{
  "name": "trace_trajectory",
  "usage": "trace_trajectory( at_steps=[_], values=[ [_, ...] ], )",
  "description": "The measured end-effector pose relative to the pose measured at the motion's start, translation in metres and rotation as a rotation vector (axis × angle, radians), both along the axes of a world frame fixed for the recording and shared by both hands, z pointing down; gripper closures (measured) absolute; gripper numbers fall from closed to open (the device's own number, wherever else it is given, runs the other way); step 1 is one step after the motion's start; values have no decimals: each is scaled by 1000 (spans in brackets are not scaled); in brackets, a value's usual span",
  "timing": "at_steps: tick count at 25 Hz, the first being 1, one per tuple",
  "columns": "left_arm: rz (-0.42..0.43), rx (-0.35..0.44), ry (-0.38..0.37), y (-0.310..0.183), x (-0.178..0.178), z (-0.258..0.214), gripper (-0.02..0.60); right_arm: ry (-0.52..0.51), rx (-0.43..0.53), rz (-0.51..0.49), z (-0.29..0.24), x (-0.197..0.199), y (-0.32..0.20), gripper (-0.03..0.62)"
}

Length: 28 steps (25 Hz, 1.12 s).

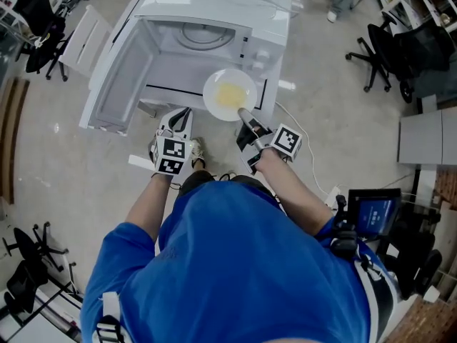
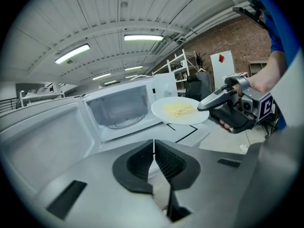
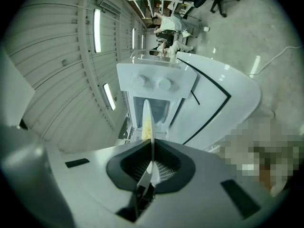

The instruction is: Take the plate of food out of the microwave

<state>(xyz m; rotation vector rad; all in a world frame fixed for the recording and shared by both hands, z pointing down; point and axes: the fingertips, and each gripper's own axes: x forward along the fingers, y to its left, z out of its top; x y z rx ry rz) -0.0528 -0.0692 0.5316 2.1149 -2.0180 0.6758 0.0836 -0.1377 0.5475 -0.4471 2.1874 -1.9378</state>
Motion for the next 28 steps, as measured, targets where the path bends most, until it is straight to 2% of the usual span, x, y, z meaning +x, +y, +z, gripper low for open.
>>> trace_trajectory(
  at_steps=[4, 10, 28],
  values=[
    [-24, 21, 48, 16, 10, -11, 571, -17, 1, -7, -6, 15, 16, 577],
    [-42, 21, 130, 34, 6, -13, 571, -19, -3, -3, -10, 26, 34, 577],
    [13, 43, 218, 45, -23, -25, 572, 29, -34, 76, -14, 16, 73, 577]
  ],
)
